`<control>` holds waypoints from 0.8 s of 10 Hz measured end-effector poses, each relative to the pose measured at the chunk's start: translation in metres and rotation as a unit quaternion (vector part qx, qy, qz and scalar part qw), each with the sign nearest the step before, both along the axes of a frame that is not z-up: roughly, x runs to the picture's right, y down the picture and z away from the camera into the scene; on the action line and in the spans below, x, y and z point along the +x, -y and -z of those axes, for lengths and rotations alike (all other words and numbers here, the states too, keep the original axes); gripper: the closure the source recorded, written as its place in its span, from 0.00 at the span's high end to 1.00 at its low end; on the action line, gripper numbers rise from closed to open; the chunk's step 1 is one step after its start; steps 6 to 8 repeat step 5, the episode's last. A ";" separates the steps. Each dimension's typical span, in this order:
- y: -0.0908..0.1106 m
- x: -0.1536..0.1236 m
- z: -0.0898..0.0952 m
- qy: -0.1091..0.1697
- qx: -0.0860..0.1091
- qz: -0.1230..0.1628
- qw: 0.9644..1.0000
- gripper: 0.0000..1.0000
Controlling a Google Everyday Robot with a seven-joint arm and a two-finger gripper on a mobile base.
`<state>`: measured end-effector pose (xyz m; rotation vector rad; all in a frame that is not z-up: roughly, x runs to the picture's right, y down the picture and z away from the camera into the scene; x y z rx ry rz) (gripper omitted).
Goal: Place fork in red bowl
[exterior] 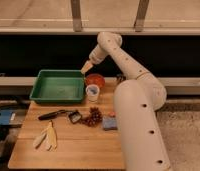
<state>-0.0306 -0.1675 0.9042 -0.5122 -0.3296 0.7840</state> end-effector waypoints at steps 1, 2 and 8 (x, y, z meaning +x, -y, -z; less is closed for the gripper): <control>0.021 0.007 0.020 -0.008 0.018 -0.004 1.000 0.80; 0.033 0.012 0.034 -0.015 0.026 -0.008 1.000 0.80; 0.041 0.019 0.042 -0.021 0.030 -0.012 0.999 0.80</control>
